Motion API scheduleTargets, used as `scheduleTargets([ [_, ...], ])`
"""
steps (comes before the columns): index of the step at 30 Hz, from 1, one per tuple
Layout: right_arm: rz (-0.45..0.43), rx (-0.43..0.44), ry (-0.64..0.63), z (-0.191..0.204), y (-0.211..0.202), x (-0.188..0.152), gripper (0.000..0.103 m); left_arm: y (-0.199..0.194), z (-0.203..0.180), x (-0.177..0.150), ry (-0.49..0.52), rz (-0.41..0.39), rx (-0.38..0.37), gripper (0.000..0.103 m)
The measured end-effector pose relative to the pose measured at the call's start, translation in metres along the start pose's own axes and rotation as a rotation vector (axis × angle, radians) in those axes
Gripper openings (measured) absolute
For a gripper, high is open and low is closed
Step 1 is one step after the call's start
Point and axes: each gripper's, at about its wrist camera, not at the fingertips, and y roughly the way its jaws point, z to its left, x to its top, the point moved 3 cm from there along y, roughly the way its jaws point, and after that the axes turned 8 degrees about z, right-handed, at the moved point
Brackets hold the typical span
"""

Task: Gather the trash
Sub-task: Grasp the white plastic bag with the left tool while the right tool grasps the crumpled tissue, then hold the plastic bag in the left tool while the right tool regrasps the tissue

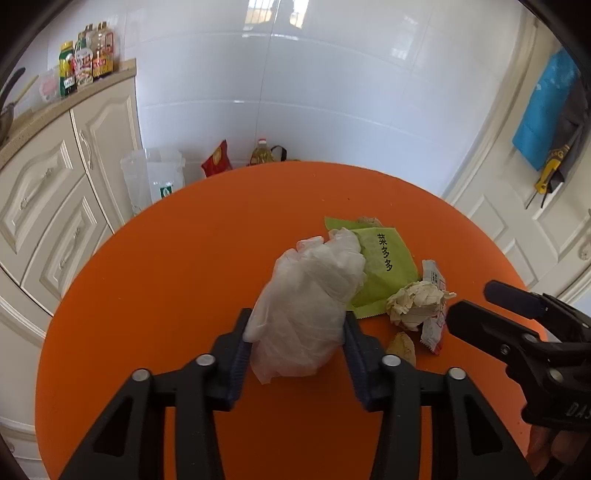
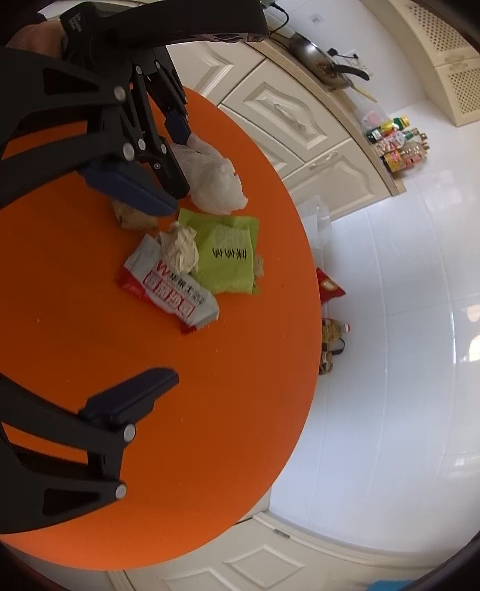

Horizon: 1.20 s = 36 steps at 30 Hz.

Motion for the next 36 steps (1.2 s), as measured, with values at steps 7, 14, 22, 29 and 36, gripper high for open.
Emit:
scheduleTargets([
  [7,0.012,0.041,-0.065,0.025,0.012,0.003,0.061,0.006,0.016,0.032,-0.065,-0.035,0.0,0.033],
  [14,0.024,-0.013,-0.12,0.038,0.03,0.003,0.037,0.017,0.026,0.059,-0.107,-0.036,0.008,0.033],
  [22,0.01,-0.005,-0.147,0.037,0.02,-0.007,0.027,0.033,0.025,0.081,-0.101,-0.032,-0.009,0.033],
  [29,-0.054,0.037,-0.115,0.029,-0.016,-0.014,0.027,0.038,0.01,0.104,-0.085,-0.06,-0.02,0.033],
  [36,-0.118,0.078,-0.071,0.017,-0.06,-0.022,0.027,0.034,-0.008,0.138,-0.043,-0.11,-0.046,0.033],
])
